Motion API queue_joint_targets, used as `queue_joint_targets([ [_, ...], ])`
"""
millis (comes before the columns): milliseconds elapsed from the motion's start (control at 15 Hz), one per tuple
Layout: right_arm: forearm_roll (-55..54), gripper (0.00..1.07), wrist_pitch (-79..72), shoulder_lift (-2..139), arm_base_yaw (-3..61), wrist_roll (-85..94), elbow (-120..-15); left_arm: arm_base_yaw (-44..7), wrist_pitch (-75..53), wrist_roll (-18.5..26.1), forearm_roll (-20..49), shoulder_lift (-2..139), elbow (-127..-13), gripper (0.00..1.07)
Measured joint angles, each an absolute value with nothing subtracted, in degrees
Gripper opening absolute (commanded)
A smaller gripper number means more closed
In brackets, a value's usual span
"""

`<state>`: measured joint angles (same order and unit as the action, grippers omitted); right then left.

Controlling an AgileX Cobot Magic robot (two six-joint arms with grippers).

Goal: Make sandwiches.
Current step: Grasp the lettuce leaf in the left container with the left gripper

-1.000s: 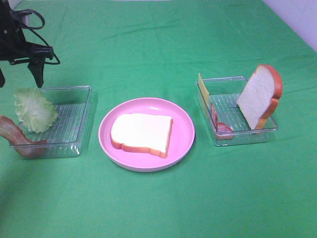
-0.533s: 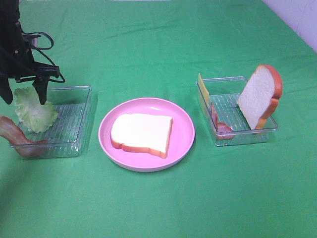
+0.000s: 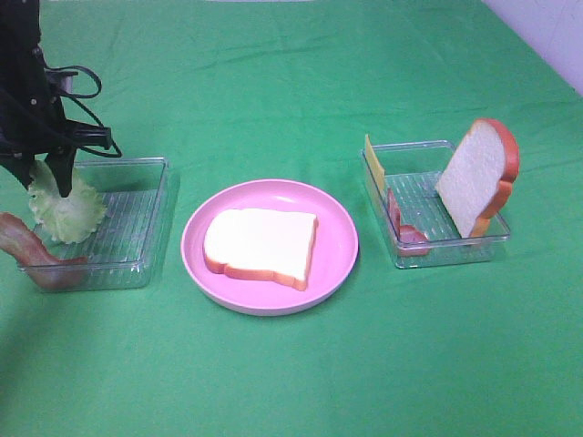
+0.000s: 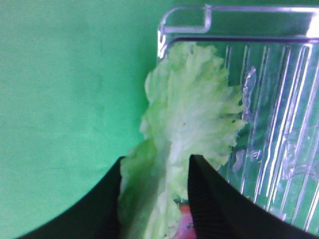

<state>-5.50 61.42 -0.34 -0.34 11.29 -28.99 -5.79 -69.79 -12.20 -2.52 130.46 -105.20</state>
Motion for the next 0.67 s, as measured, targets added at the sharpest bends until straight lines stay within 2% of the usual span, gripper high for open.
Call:
queue_joint_targets([
  [67,-5.50,0.87,61.42,-0.34,-0.34,11.29,-28.99,-5.79,-69.79,-12.20,-2.52,130.46,-105.20,0.23],
  [133,-5.50,0.87,61.42,-0.34,-0.34,11.29,-28.99,-5.79,-69.79,-12.20,-2.52,130.46,-105.20,0.23],
  [200,-5.50,0.87,61.42,-0.34,-0.34,11.29,-28.99,-5.79,-69.79,-12.20,-2.52,130.46,-105.20,0.19],
  [400,-5.50,0.87,61.42,-0.34,-0.34,11.29,-28.99,-5.79,-69.79,-12.26,-2.52,130.46,-105.20,0.00],
  [667,-5.50,0.87,61.42,-0.34,-0.34,11.29,-28.99,-5.79,-69.79,-12.38,-2.52,130.46,-105.20,0.00],
])
